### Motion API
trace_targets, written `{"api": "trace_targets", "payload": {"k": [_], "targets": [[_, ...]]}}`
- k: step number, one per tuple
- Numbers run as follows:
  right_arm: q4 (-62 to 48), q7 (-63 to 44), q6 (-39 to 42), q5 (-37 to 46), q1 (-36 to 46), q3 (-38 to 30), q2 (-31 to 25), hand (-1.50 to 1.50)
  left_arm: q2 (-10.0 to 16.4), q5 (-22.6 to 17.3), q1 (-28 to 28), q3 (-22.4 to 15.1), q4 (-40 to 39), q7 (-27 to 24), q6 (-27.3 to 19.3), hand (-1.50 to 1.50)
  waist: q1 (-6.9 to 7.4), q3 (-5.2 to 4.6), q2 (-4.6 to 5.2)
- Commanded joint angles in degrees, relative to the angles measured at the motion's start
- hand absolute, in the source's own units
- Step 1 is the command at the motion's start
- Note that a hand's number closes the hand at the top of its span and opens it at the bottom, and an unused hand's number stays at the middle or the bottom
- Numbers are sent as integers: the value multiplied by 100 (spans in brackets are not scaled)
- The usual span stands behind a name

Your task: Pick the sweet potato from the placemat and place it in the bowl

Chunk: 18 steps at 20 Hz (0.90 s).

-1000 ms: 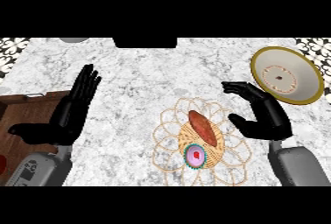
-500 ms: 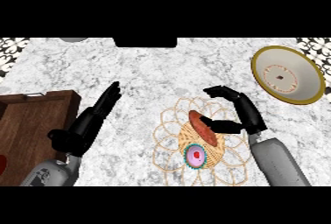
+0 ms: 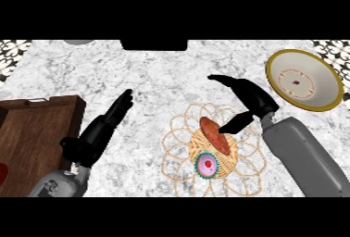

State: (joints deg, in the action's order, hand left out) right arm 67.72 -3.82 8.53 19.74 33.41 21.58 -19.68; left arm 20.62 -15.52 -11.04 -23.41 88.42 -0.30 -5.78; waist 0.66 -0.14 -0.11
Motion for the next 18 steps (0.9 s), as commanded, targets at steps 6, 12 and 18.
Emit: {"api": "trace_targets", "payload": {"k": [6,12,18], "targets": [[-308,-2067,3195,-296,1306,739,-212,-150,-113,214,29,-82,-124,-103,-46,0,22,-7,-8],[-220,-3515,4167,-951,1543,352,385,-150,-149,144,-51,201,-177,4,101,0,-75,9,-7],[146,-4484,4420,-1096,1414,185,714,-150,-361,388,112,132,82,100,157,0,-69,12,-4]]}}
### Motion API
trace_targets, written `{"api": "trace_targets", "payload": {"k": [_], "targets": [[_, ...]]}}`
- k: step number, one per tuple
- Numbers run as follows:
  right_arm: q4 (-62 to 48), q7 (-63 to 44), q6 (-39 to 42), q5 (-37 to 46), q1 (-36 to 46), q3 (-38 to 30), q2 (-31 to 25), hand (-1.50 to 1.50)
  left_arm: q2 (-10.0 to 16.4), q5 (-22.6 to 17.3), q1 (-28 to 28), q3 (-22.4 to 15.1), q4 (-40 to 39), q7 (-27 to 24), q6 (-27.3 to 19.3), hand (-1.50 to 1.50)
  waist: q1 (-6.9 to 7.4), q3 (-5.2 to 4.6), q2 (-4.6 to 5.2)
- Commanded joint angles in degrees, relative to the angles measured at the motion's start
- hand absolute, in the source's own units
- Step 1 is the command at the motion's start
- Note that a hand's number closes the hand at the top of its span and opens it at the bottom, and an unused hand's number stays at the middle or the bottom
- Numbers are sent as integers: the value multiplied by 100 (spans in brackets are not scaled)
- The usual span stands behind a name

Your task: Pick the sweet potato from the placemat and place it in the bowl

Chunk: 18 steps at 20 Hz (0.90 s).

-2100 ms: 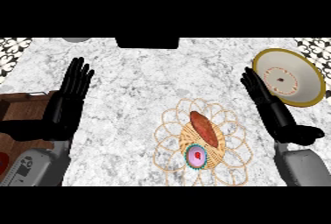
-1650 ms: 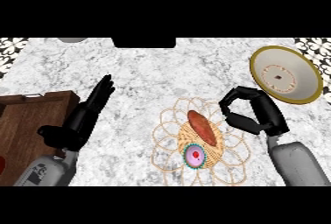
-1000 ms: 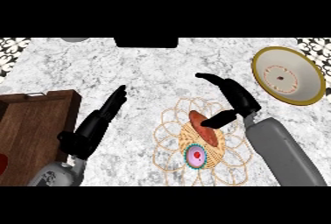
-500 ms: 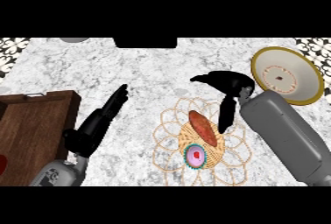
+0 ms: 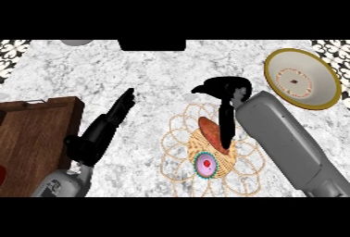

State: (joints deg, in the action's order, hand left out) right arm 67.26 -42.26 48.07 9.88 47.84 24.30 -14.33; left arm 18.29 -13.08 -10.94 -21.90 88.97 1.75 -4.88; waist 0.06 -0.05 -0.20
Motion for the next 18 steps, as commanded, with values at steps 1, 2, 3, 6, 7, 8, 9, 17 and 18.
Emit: {"api": "trace_targets", "payload": {"k": [1,2,3,6,7,8,9,17,18], "targets": [[102,-614,389,-21,-3,-119,306,-150,-119,70,12,169,-249,-151,228,0,-2,3,14],[686,-618,637,-148,-423,-124,-114,-150,-242,258,23,4,59,130,-51,0,-41,4,-2],[317,-240,151,339,-458,83,181,-150,-312,284,153,-11,-365,-367,214,0,-1,4,20],[1146,-789,368,186,-851,169,222,-150,203,43,358,393,352,21,460,0,-10,5,-7],[736,-55,47,721,-803,233,137,-150,100,71,186,429,518,330,380,0,28,7,13],[701,-195,18,827,-693,200,379,-150,-225,335,215,245,191,18,301,0,18,5,18],[1137,-479,44,719,-905,170,397,-150,-156,83,-327,619,-213,238,516,0,-27,5,15],[1332,352,-449,1870,-1299,199,259,-150,-328,504,402,589,-21,-156,601,0,13,5,19],[1415,428,-470,2047,-1358,298,210,-150,-344,420,353,629,127,64,633,0,12,6,18]]}}
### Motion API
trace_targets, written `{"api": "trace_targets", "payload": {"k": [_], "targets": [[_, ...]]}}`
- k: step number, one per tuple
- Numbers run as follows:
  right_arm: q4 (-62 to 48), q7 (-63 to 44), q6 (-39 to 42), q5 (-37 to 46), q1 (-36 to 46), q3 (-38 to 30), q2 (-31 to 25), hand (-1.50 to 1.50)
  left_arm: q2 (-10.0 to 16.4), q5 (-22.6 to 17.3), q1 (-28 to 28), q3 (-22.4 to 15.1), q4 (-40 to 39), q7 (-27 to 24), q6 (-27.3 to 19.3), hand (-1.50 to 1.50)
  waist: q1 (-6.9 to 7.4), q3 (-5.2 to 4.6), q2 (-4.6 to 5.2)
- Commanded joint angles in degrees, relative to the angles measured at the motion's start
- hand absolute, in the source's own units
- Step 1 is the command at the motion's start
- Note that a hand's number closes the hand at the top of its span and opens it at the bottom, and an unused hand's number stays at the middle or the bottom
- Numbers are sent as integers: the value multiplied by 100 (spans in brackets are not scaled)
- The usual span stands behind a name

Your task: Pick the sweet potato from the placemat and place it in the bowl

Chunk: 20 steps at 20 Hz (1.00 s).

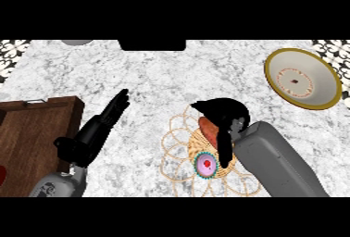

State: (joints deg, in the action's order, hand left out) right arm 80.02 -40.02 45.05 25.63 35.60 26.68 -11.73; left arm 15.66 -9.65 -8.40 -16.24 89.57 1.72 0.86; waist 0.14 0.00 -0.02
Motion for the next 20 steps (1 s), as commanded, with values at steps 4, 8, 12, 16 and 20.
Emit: {"api": "trace_targets", "payload": {"k": [4,8,12,16,20], "targets": [[219,-12,-270,854,-328,116,262,-150,-213,142,92,94,450,493,36,0,2,0,-6],[-749,889,-791,1485,-184,38,109,-150,-405,456,190,53,91,14,99,0,20,0,6],[-689,1183,-427,1493,-455,-233,-59,-150,-504,584,44,244,-58,-26,195,0,2,0,4],[-1478,1459,-982,2003,-366,-133,348,-150,-609,641,-10,344,-306,-69,332,0,14,0,10],[-2188,1739,-1231,2151,-81,-265,611,-150,-727,628,70,149,725,868,211,0,71,3,11]]}}
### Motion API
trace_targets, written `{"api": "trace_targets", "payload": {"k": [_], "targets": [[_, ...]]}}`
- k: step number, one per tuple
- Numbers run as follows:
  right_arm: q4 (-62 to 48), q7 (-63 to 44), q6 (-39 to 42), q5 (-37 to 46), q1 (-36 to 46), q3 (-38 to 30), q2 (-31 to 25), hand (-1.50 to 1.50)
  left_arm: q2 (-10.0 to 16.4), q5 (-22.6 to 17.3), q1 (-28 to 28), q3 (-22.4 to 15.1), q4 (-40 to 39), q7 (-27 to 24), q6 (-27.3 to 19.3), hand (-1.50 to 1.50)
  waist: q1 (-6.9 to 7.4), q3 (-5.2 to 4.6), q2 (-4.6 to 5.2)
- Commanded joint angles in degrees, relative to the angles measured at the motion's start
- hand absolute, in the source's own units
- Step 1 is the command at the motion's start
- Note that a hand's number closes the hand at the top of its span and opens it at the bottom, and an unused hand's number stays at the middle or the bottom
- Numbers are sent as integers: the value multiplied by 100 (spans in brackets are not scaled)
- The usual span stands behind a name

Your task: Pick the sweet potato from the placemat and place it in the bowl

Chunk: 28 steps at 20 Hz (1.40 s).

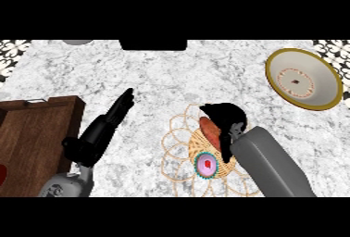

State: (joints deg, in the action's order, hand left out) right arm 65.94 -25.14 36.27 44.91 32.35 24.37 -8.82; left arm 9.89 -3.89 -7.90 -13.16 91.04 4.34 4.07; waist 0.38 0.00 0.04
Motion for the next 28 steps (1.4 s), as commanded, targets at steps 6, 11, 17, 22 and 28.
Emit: {"api": "trace_targets", "payload": {"k": [6,11,17,22,28], "targets": [[-356,1254,-443,333,-147,-194,-95,150,-46,39,-54,242,332,435,172,0,-5,2,-7],[-747,1431,-1267,878,-179,-136,304,150,-241,176,-234,321,-333,-9,321,0,-21,0,0],[-889,1660,-1190,1052,166,-518,338,150,-344,326,103,264,393,369,251,0,-6,1,-5],[-2014,720,-2384,1081,800,-1500,356,150,-258,309,228,219,226,-16,398,0,93,4,31],[-2480,126,-3358,1700,1322,-1681,-142,150,-350,344,-88,346,-165,-61,335,0,77,1,43]]}}
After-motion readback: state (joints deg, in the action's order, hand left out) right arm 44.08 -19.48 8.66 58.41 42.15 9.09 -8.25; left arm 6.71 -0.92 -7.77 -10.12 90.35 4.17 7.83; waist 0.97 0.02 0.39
